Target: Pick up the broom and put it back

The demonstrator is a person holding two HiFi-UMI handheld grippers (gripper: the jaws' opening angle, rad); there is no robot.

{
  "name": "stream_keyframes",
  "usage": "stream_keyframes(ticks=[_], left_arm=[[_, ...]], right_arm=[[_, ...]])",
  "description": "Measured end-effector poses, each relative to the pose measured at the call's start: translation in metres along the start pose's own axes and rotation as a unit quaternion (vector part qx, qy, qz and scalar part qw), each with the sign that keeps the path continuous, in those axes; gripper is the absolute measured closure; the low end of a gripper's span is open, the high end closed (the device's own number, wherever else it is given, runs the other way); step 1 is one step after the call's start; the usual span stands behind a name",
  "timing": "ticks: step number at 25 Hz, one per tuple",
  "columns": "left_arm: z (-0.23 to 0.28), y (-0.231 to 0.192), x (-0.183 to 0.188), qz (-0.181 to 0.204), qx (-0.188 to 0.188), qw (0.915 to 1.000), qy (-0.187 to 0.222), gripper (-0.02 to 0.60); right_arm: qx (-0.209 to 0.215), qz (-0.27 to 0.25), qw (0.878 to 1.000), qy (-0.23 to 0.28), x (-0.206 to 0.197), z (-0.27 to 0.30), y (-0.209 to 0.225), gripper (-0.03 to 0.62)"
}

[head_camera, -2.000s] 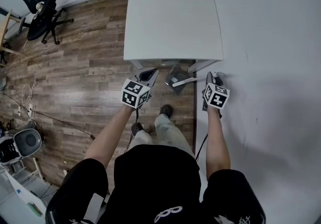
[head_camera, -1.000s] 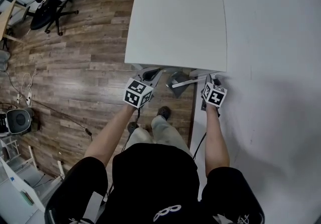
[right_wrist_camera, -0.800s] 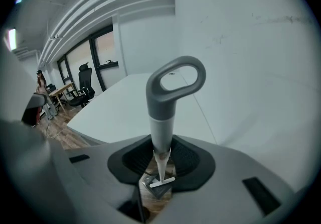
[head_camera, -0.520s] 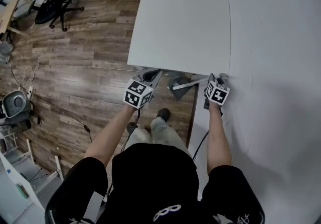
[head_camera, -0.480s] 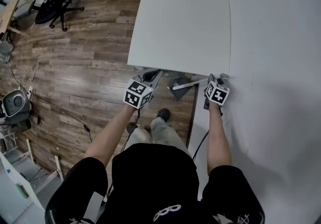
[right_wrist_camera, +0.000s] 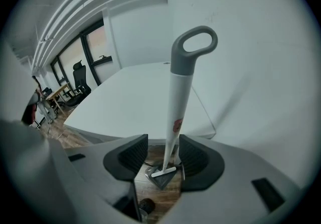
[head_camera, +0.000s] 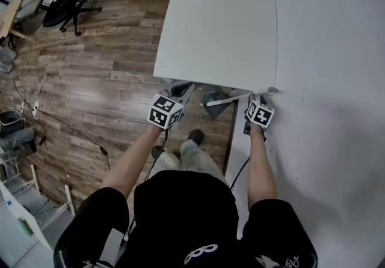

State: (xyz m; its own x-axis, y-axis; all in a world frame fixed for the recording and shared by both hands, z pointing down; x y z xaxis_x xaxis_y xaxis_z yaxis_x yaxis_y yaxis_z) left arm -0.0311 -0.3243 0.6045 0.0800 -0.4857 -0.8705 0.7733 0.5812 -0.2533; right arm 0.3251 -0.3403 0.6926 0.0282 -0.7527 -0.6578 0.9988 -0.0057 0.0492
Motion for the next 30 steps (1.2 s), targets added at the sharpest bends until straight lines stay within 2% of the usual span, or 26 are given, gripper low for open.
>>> stream_keyframes(ticks=[10,18,20,23,30], left_arm=[[-0.022,0.002,0.001,0.007,-0.001,0.9999,0.011,0.569],[-0.076,-0.001,0.009,0.01,-0.006,0.9994,0.032,0.571],[-0.091,0.0,0.011,0.013,-0.009,0.9991,0.04,0.57],[-0.115,0.001,0.012,0.021,-0.016,0.9984,0.051,0.57],[-0.166,0.006,0.011,0.034,-0.032,0.9968,0.065,0.57]], right_arm=[[-0.007,0.015,1.0,0.024,-0.009,-0.029,-0.007,0.405],[-0.002,0.009,0.998,0.067,-0.009,-0.088,-0.045,0.41],[-0.003,0.001,0.997,0.078,-0.012,-0.107,-0.056,0.421],[-0.009,-0.008,0.995,0.101,-0.017,-0.136,-0.073,0.471],[-0.02,0.009,0.987,0.16,-0.025,-0.2,-0.105,0.528]])
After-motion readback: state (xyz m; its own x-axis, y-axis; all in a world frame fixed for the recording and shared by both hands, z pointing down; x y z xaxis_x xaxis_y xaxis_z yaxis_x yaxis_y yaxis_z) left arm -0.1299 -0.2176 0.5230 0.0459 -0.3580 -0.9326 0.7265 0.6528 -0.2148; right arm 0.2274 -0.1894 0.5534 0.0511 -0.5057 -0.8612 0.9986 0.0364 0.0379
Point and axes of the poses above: the fingertips, and each gripper's own axes: z forward along the fingers, y to its right, x out of its top, the point moved 10 cm from there along -z, backward along the fingers, and after that the axes turned 4 degrees about y, right-handed, at the moved point
